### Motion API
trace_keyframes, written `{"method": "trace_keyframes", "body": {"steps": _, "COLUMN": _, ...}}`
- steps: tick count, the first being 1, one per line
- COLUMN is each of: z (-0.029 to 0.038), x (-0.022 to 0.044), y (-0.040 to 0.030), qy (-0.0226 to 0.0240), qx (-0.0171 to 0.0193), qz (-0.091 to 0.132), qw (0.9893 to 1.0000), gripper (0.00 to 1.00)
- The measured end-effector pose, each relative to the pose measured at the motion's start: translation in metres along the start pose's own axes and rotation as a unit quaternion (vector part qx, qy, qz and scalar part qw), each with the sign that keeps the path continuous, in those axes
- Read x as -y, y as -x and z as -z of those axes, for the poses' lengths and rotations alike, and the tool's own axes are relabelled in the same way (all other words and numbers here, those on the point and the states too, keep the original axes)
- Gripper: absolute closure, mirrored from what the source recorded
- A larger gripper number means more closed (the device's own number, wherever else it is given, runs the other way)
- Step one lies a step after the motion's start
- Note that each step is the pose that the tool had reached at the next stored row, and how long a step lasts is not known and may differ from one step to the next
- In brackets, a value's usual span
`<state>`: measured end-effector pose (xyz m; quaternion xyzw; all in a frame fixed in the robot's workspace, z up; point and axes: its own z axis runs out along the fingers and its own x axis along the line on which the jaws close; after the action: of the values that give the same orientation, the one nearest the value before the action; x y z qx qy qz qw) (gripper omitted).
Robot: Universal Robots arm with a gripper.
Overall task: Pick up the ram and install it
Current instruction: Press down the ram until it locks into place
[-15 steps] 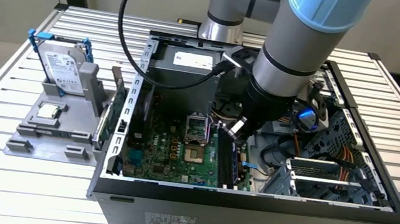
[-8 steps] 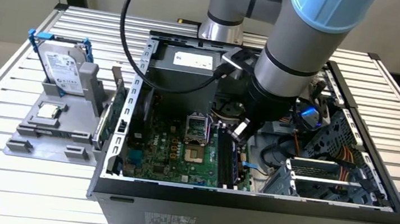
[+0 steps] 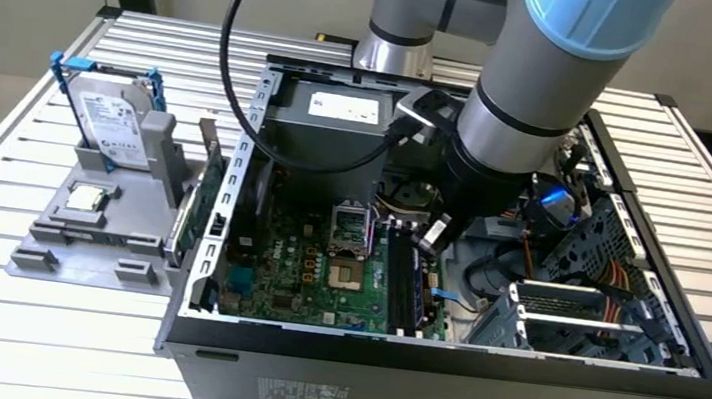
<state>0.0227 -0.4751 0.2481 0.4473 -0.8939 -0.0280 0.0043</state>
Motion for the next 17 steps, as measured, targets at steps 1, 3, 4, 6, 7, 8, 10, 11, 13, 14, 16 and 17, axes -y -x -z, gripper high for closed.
{"method": "trace_keyframes", "body": {"steps": 1, "z": -0.0001, "x": 0.0001, "y": 0.0001, "qy": 0.0000, "qx": -0.0001, "qz": 0.002, "qw": 1.0000, "gripper": 1.00}}
{"method": "trace_keyframes", "body": {"steps": 3, "z": -0.0002, "x": 0.0005, "y": 0.0004, "qy": 0.0001, "qx": -0.0004, "qz": 0.007, "qw": 1.0000, "gripper": 1.00}}
{"method": "trace_keyframes", "body": {"steps": 4, "z": -0.0002, "x": 0.0007, "y": 0.0005, "qy": 0.0001, "qx": -0.0005, "qz": 0.009, "qw": 1.0000, "gripper": 1.00}}
{"method": "trace_keyframes", "body": {"steps": 6, "z": -0.0003, "x": 0.0012, "y": 0.0009, "qy": 0.0002, "qx": -0.0008, "qz": 0.014, "qw": 0.9999, "gripper": 1.00}}
{"method": "trace_keyframes", "body": {"steps": 7, "z": -0.0004, "x": 0.0013, "y": 0.0010, "qy": 0.0003, "qx": -0.0009, "qz": 0.016, "qw": 0.9999, "gripper": 1.00}}
{"method": "trace_keyframes", "body": {"steps": 8, "z": -0.0005, "x": 0.0015, "y": 0.0011, "qy": 0.0003, "qx": -0.0010, "qz": 0.019, "qw": 0.9998, "gripper": 1.00}}
{"method": "trace_keyframes", "body": {"steps": 10, "z": -0.0009, "x": 0.0017, "y": 0.0013, "qy": 0.0005, "qx": -0.0015, "qz": 0.028, "qw": 0.9996, "gripper": 1.00}}
{"method": "trace_keyframes", "body": {"steps": 11, "z": -0.0011, "x": 0.0017, "y": 0.0013, "qy": 0.0006, "qx": -0.0018, "qz": 0.033, "qw": 0.9995, "gripper": 1.00}}
{"method": "trace_keyframes", "body": {"steps": 13, "z": -0.0014, "x": 0.0017, "y": 0.0013, "qy": 0.0008, "qx": -0.0023, "qz": 0.043, "qw": 0.9991, "gripper": 1.00}}
{"method": "trace_keyframes", "body": {"steps": 14, "z": -0.0016, "x": 0.0017, "y": 0.0013, "qy": 0.0009, "qx": -0.0025, "qz": 0.048, "qw": 0.9988, "gripper": 1.00}}
{"method": "trace_keyframes", "body": {"steps": 16, "z": -0.0020, "x": 0.0017, "y": 0.0013, "qy": 0.0012, "qx": -0.0028, "qz": 0.057, "qw": 0.9984, "gripper": 1.00}}
{"method": "trace_keyframes", "body": {"steps": 17, "z": -0.0022, "x": 0.0017, "y": 0.0014, "qy": 0.0013, "qx": -0.0028, "qz": 0.060, "qw": 0.9982, "gripper": 1.00}}
